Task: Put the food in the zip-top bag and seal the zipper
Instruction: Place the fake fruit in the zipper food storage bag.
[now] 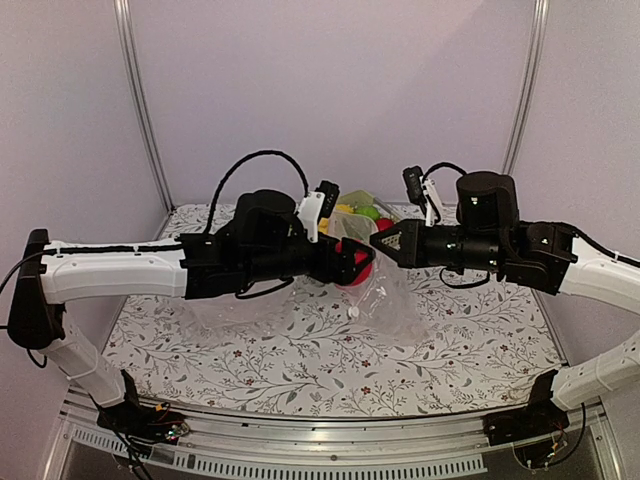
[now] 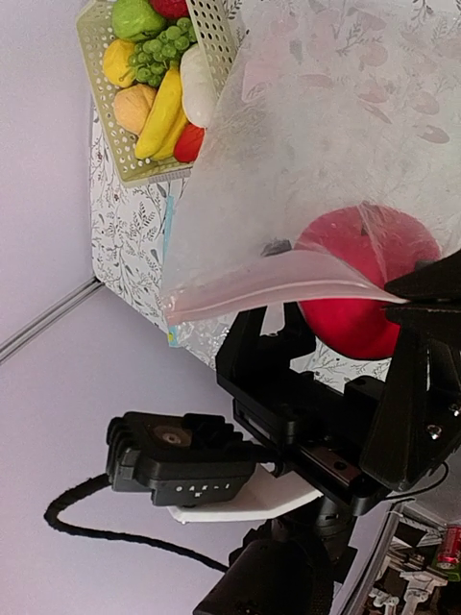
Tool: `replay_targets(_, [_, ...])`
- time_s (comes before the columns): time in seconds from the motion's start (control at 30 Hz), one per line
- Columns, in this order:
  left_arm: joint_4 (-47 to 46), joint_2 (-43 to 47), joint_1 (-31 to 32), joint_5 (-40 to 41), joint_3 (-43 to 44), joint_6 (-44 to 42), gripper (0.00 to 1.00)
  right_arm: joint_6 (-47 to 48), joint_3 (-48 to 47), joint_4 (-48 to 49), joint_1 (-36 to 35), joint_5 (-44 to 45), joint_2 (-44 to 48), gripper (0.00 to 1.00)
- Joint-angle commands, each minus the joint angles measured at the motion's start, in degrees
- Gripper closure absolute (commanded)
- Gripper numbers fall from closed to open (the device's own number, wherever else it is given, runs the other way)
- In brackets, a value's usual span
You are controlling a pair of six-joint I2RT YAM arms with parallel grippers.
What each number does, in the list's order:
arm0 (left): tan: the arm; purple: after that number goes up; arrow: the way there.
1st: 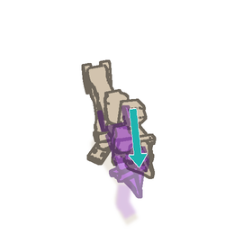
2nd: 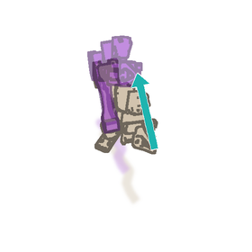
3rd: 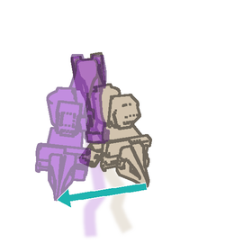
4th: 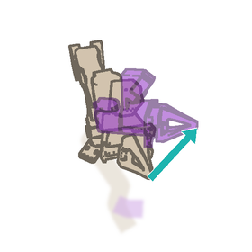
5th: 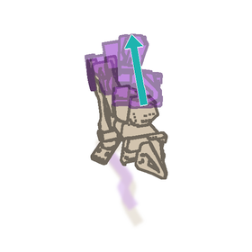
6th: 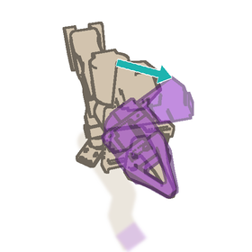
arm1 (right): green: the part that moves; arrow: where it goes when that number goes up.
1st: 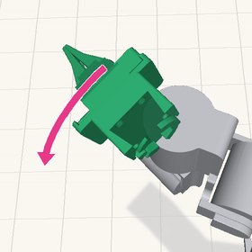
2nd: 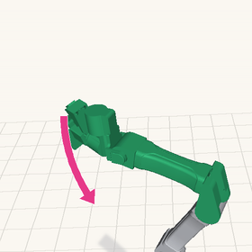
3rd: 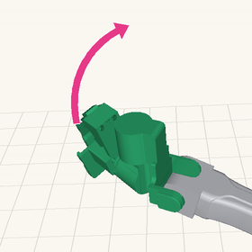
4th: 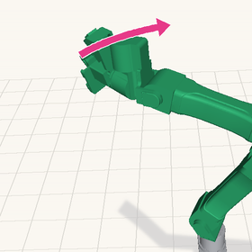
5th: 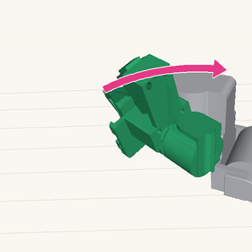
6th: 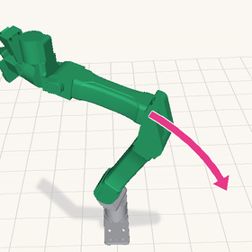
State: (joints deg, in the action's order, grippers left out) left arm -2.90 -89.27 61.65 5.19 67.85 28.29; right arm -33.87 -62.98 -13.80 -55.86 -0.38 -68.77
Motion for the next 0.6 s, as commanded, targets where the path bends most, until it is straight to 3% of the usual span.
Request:
replay_targets(0.0, [1.2, 0.2, 0.8, 0.0, 0.4, -0.4, 0.08, -0.6, 0.6, 0.0, -0.3, 2.6, -0.2, 1.00])
replay_targets(0.57, [-3.3, 2.8, 0.8, -3.6, -0.9, -1.3, 0.07, -2.7, 2.4, -0.6, 0.6, 5.0, 0.4, 1.00])
